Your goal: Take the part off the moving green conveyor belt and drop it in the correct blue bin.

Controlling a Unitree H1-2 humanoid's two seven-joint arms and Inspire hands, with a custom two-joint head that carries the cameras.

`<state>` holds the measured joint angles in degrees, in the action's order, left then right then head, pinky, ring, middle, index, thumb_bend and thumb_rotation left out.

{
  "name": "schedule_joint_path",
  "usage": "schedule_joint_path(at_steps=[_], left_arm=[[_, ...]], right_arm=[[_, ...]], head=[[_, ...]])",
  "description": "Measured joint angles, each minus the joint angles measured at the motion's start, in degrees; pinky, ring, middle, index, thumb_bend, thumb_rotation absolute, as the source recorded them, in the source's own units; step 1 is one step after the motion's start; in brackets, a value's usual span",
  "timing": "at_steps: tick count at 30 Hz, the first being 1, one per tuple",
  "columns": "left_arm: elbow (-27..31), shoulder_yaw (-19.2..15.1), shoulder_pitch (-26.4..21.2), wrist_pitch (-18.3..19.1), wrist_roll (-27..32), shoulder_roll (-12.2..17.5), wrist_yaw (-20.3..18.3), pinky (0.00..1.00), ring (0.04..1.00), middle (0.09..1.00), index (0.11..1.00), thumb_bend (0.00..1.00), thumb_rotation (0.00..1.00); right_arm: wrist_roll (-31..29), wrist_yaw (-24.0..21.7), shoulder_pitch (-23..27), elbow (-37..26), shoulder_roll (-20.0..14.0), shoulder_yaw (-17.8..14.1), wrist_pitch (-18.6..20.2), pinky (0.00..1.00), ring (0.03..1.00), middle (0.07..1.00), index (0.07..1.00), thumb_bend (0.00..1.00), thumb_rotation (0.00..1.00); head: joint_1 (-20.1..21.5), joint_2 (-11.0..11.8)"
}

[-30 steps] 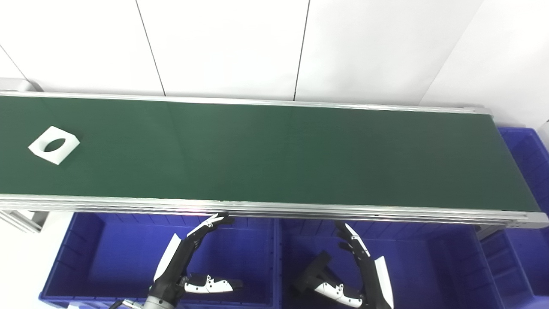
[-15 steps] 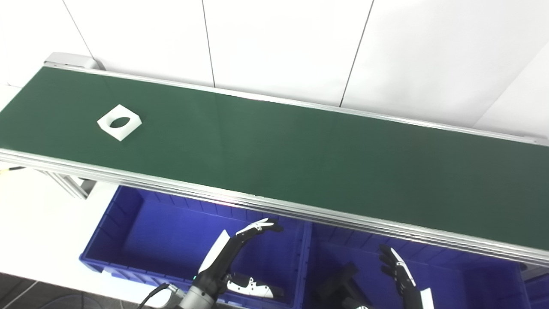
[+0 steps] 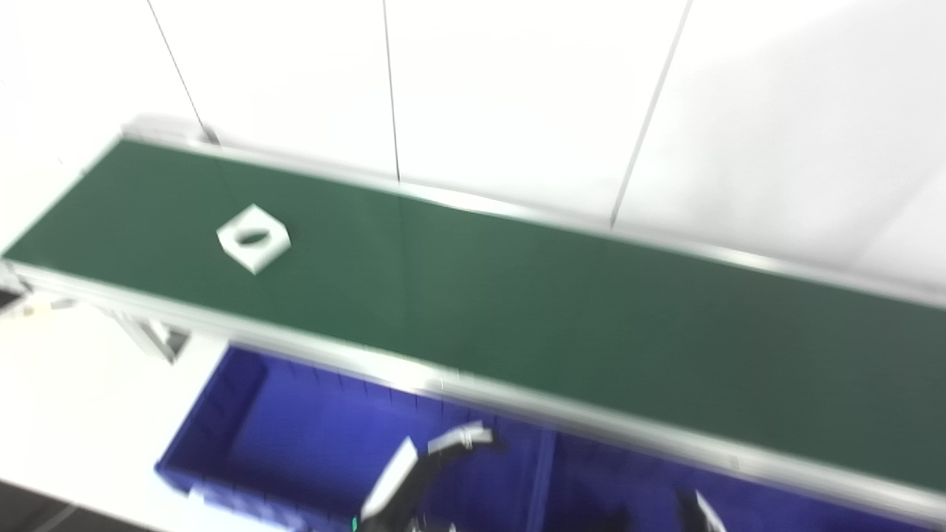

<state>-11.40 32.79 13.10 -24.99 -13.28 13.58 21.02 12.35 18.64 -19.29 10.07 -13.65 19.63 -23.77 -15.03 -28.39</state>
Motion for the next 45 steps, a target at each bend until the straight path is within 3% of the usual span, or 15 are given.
schedule_joint_path(at_steps=[16,21,30,36,45], left_arm=[[-1.1,2.9,-1.2,0.0,0.2,1.4,4.1,0.75,0.814,0.829,0.723,0.97,0.12],[3.0,1.8,-0.7,0.0,1.5,1.7,4.2,0.74,0.810,0.826,0.733,0.94,0.17],[14.2,-9.0,-1.7,-0.3,1.2,1.7,0.4,0.74,0.829,0.855,0.801,0.90,0.25],[17.7,-16.2,-5.4,-0.2,0.6,4.3,-7.4,0.81,0.886,0.909,0.860,0.87,0.28],[22.2,-24.1,-10.0,4.9,0.3,8.2,-18.1,0.89,0.938,0.957,0.905,0.81,0.22]], right_arm=[[0.6,2.2,0.9,0.7,-0.8,1.3,0.0,0.79,0.860,0.870,0.858,0.83,0.17],[0.6,2.2,1.0,1.0,-0.9,1.5,0.0,0.82,0.869,0.876,0.867,0.83,0.17],[0.5,2.3,2.1,1.6,-1.0,2.3,0.0,0.82,0.873,0.884,0.872,0.82,0.17],[0.3,2.3,2.2,1.6,-0.8,2.4,0.0,0.82,0.870,0.883,0.871,0.82,0.18],[0.8,3.3,2.5,2.1,-0.8,2.9,0.0,0.81,0.866,0.873,0.863,0.83,0.19]], head=[[-0.4,1.3],[-1.2,1.5],[-1.7,2.2],[-1.2,2.2],[-0.9,2.0]])
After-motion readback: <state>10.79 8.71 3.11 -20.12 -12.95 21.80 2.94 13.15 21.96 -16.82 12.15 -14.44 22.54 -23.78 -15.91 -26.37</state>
